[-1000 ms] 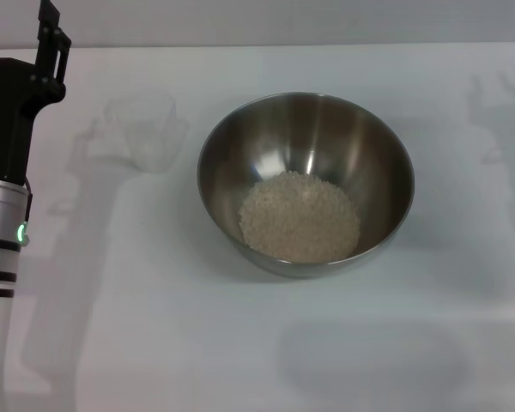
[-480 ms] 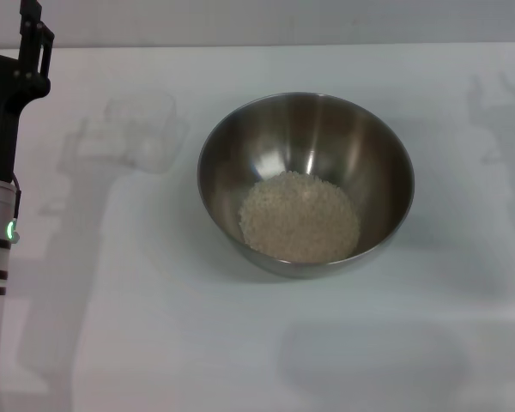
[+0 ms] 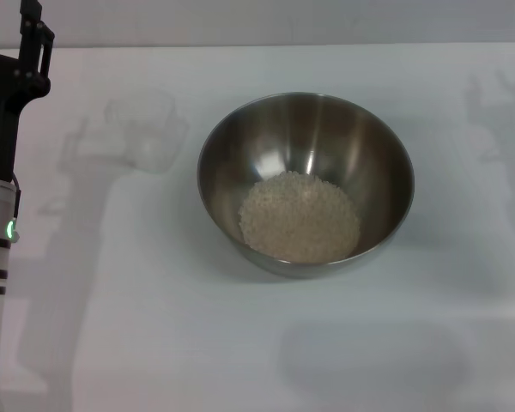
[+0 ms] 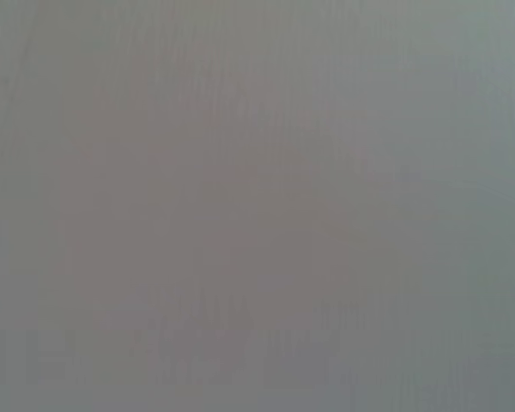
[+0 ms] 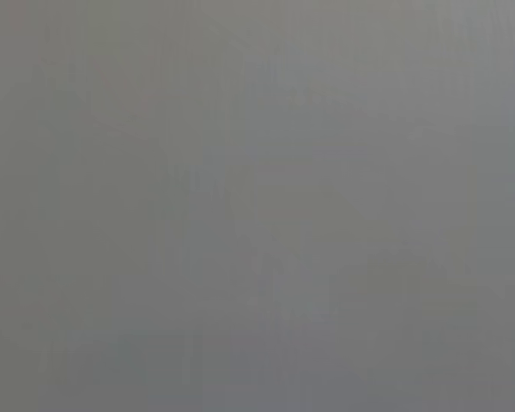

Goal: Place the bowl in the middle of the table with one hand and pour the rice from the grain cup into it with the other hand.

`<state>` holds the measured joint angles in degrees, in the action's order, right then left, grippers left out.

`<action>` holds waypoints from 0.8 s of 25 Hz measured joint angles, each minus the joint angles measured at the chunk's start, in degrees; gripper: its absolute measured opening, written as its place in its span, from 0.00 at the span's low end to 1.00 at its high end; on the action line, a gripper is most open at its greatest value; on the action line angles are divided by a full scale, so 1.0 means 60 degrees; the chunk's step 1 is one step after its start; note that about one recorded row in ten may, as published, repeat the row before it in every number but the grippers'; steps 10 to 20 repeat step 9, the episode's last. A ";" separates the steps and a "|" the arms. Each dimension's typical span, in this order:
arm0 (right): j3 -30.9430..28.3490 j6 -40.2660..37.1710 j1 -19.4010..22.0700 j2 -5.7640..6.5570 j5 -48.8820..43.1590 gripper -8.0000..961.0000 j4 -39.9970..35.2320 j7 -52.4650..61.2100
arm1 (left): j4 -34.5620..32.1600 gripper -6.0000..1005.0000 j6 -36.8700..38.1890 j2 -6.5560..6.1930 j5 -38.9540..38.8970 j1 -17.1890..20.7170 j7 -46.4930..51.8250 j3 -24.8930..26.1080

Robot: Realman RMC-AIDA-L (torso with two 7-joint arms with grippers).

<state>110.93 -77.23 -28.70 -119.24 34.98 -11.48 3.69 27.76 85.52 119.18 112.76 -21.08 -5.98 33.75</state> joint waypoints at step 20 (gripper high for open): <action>-0.0006 0.0011 -0.0027 0.0023 0.0001 0.43 0.0014 -0.0001 | -0.0014 0.68 -0.0001 0.0000 0.0001 -0.0017 0.0000 0.0021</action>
